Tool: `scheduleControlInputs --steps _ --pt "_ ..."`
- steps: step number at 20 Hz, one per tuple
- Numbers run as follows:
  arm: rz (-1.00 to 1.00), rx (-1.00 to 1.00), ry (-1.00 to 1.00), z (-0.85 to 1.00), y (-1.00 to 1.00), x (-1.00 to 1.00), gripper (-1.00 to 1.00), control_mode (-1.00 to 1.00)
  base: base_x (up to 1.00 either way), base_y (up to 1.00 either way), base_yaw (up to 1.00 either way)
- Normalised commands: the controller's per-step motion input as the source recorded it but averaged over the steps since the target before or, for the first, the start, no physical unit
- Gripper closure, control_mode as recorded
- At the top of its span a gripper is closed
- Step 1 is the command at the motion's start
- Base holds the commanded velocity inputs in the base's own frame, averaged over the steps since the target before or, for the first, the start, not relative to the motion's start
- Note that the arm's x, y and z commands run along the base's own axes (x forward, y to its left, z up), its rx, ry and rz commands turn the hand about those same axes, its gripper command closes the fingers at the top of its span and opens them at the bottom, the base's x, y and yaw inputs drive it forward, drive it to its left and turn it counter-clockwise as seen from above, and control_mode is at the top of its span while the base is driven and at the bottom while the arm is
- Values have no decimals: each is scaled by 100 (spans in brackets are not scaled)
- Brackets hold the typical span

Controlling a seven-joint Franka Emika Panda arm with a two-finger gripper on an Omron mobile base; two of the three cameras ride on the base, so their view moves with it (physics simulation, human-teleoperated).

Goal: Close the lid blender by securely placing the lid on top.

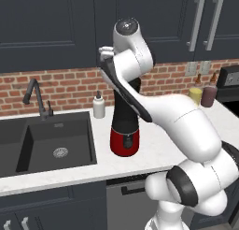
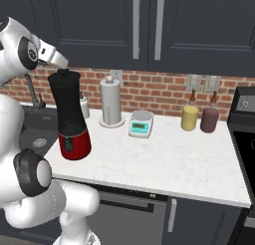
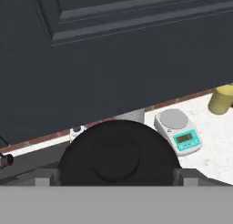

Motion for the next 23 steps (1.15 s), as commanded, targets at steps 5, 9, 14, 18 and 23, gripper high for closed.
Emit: scheduleControlInputs --steps 5,9,14,18,23 --pt "0 0 -37 -24 -14 -100 -100 -100 0 0 0" --pt "0 0 -26 -72 -34 -100 -100 -100 0 0 0" --pt "0 1 -32 -85 -59 -100 -100 -100 0 0 0" --pt "0 11 -32 -18 -98 -100 -100 -100 0 0 0" --pt "1 28 -26 35 -100 -100 -100 -100 0 0 0"
